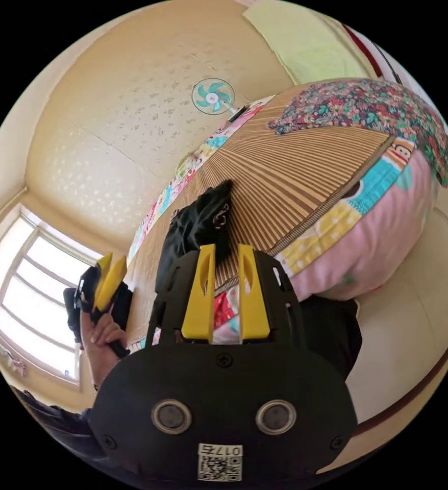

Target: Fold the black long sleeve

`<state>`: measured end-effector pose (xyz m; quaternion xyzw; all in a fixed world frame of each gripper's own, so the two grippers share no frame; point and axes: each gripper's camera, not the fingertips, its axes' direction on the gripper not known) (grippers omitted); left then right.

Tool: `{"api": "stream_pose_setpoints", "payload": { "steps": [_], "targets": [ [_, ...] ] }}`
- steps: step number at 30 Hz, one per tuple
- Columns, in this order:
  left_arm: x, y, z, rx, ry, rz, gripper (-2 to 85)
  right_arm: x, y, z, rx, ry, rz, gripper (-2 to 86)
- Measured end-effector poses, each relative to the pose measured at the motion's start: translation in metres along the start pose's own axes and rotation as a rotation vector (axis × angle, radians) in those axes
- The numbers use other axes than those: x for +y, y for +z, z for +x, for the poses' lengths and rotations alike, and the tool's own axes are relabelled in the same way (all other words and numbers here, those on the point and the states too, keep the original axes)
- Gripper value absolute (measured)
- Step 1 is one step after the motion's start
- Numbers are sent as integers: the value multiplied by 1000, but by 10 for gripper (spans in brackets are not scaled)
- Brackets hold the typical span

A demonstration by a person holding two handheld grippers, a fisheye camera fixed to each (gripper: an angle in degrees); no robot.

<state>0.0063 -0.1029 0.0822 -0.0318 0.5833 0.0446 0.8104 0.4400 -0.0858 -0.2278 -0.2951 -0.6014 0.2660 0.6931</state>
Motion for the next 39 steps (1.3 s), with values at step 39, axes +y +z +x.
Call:
{"api": "stream_pose_setpoints", "payload": {
  "steps": [39],
  "targets": [
    [25, -302, -197, 513, -563, 430, 113, -252, -173, 106, 86, 296, 185, 105]
  ]
}}
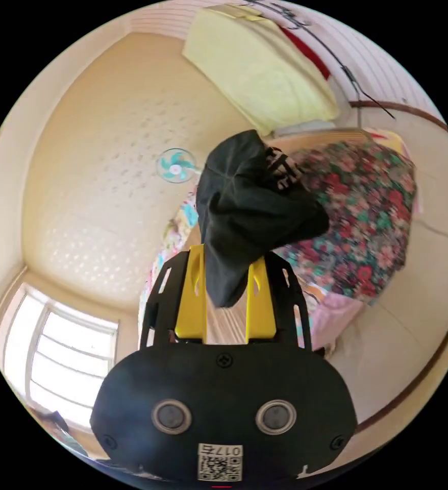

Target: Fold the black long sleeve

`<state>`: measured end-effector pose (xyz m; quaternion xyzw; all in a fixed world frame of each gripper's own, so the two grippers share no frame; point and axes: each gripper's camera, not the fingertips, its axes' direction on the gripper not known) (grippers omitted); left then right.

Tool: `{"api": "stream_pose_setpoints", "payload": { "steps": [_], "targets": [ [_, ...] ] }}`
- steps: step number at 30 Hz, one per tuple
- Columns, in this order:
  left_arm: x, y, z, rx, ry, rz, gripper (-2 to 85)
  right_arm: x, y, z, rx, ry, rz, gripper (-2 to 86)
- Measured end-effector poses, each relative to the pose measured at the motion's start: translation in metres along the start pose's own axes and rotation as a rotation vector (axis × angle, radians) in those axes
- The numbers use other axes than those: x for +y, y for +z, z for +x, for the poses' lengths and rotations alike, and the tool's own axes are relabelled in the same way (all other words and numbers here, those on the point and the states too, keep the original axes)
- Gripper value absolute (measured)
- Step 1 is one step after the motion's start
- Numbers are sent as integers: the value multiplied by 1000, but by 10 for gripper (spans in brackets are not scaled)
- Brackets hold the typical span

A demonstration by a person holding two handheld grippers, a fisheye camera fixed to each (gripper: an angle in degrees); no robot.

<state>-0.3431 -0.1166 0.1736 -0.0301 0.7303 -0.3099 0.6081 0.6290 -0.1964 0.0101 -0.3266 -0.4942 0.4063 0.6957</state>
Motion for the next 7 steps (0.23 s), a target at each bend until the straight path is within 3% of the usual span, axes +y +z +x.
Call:
{"api": "stream_pose_setpoints", "payload": {
  "steps": [3, 7],
  "targets": [
    [-10, -24, 5, -31, 20, 67, 113, 60, 4, 84, 60, 108, -16, 95],
    [-24, -43, 48, -138, 175, 151, 112, 142, 13, 132, 58, 146, -81, 90]
  ]
}}
